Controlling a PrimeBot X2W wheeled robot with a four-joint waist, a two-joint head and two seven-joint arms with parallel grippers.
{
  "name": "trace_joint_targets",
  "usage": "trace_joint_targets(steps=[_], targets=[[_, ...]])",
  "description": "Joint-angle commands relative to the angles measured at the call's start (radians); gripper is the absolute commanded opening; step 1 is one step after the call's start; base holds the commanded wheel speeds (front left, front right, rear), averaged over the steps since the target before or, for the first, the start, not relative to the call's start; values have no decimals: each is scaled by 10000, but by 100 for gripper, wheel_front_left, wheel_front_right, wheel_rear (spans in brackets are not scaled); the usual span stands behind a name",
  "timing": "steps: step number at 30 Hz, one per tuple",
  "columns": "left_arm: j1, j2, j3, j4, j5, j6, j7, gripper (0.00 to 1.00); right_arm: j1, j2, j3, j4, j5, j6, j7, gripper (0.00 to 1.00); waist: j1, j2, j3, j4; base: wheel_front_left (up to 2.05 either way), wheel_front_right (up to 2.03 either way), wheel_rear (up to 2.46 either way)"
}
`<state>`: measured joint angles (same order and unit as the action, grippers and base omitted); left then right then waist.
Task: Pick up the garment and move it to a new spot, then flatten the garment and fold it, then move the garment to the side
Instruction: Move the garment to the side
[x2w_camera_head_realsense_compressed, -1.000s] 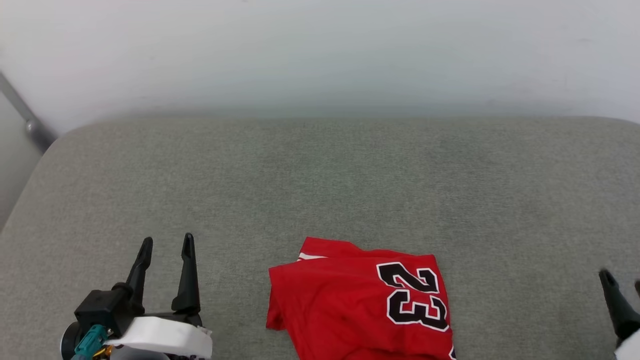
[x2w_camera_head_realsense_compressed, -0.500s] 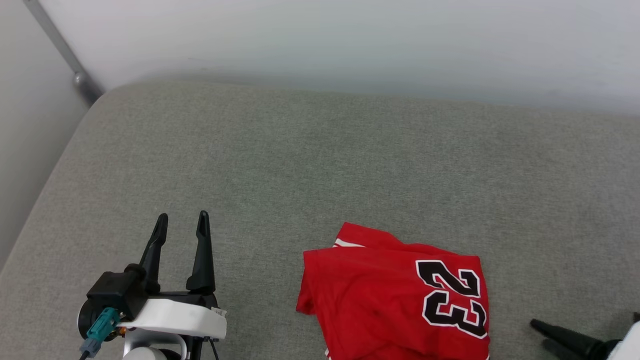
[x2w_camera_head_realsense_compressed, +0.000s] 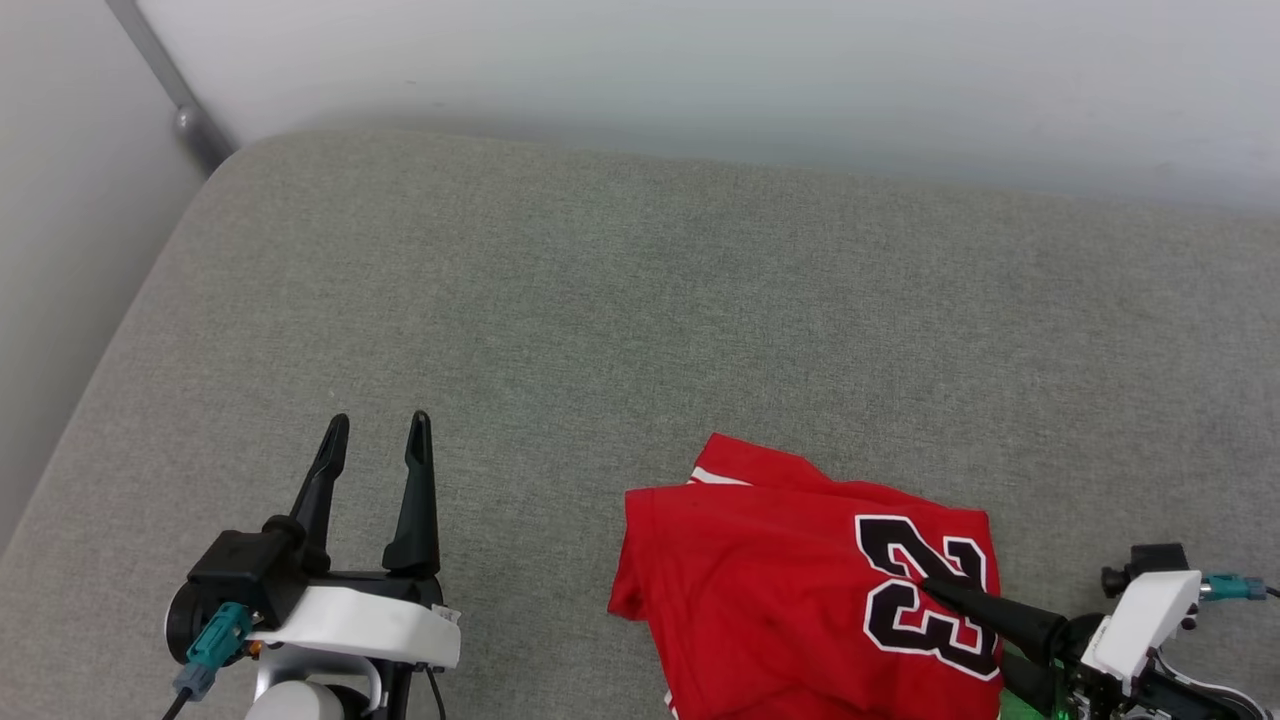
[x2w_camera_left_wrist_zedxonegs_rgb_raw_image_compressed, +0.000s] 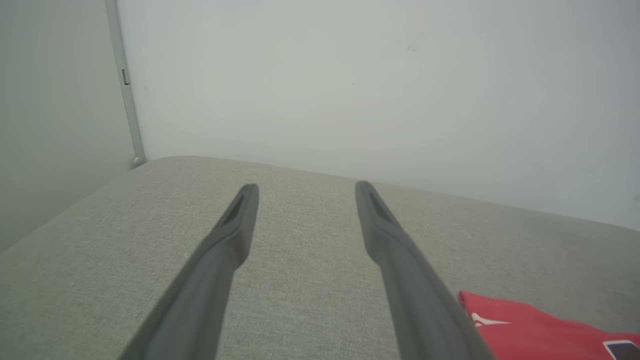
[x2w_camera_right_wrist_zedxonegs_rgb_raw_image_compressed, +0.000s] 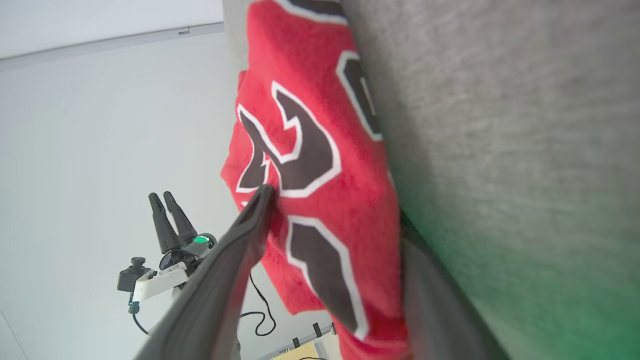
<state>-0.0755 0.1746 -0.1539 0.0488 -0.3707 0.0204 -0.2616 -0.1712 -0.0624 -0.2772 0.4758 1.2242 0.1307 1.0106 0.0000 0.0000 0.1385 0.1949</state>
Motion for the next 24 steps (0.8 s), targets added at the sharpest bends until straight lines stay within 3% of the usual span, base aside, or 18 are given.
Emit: trace_joint_targets(steps=[1,9,13,18,24], targets=[[-111,-69,74,21,75,-33,-44,100,-117,215,273,192,170,-1,-67,0,0,0,-22,-47,0,0,0],[77,-173,241,115,284,-184,-45,100,-36,141,829,-446,-425,-1,-414,0,0,0,-388,-359,0,0,0],[203,-166,313,75,376,-220,-35,100,110,-323,1407,-1224,-1705,-3,-1063,0,0,0,-585,-730,0,0,0],[324,-65,319,16,477,-299,-35,100,167,-1048,2131,-1745,-3668,-3,-1946,0,0,0,-829,-1491,0,0,0],[440,140,371,-250,481,-293,22,100,-336,-1648,2396,-1778,-5389,-3,-2242,0,0,0,-733,-3022,0,0,0]])
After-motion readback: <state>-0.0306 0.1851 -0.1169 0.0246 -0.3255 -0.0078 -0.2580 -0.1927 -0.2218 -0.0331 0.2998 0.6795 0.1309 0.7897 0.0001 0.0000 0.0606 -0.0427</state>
